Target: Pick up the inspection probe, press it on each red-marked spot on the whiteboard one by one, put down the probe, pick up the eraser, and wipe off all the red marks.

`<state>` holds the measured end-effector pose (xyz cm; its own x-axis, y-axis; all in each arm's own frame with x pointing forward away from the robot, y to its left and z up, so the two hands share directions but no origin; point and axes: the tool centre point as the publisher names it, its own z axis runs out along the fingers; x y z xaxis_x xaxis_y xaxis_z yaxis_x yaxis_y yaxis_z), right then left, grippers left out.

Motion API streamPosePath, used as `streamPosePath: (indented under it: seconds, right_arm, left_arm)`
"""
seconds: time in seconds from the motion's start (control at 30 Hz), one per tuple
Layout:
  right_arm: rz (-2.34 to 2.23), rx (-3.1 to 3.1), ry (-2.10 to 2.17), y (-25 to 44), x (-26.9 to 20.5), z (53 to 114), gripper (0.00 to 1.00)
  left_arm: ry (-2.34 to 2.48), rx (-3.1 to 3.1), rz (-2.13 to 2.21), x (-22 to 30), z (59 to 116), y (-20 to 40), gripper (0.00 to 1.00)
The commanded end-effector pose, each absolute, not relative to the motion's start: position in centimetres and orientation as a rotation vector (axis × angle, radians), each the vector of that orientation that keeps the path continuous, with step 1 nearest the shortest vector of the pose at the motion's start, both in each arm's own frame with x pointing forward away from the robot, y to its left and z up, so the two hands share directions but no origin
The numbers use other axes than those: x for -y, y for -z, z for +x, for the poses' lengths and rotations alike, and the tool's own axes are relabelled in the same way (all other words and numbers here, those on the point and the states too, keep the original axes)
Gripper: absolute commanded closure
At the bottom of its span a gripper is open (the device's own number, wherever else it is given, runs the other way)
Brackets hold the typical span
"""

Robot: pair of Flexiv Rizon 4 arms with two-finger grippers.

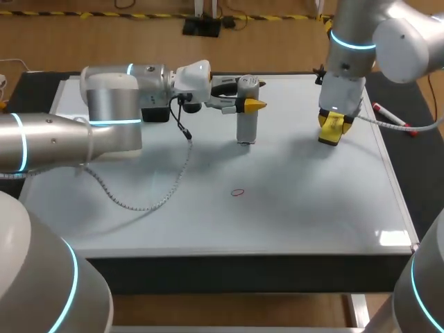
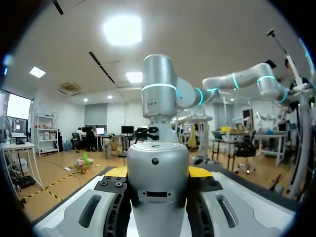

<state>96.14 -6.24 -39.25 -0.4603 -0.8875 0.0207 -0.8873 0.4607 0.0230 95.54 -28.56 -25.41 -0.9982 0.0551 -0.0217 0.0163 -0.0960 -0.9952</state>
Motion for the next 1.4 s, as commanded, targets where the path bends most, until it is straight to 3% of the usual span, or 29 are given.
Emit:
streamPosePath:
  seconds: [0.03,1.0,1.4]
  right_arm:
    - [1.618,2.657,0.008,39.2,6.3,96.1,1.0]
    - [1.618,2.657,0.008,39.2,6.3,96.1,1.0]
    - [1.618,2.657,0.008,39.2,6.3,96.1,1.0]
  left_arm:
    - [-2.304,2.084,-0.092,28.8,96.1,26.1,1.0]
    - [-2.291,2.068,-0.134,28.4,96.5,27.7,1.0]
    - [-2.329,2.088,-0.149,27.6,95.8,24.7,1.0]
